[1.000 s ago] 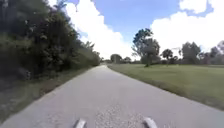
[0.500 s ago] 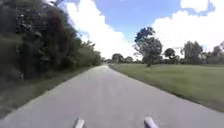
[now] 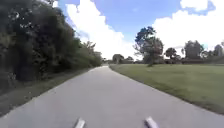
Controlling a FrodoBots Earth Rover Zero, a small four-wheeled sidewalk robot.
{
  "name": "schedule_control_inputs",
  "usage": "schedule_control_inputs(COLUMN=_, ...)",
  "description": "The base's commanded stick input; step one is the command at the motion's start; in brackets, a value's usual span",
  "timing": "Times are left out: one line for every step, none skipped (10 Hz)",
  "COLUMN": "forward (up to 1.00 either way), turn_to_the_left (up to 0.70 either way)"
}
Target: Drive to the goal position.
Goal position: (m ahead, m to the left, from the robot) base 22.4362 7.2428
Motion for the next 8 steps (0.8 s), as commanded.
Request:
schedule_control_inputs(forward=0.70, turn_to_the_left=0.02)
schedule_control_inputs(forward=0.70, turn_to_the_left=0.02)
schedule_control_inputs(forward=0.70, turn_to_the_left=0.02)
schedule_control_inputs(forward=0.70, turn_to_the_left=0.02)
schedule_control_inputs(forward=0.70, turn_to_the_left=0.02)
schedule_control_inputs(forward=0.70, turn_to_the_left=0.02)
schedule_control_inputs(forward=0.70, turn_to_the_left=0.02)
schedule_control_inputs(forward=0.70, turn_to_the_left=0.02)
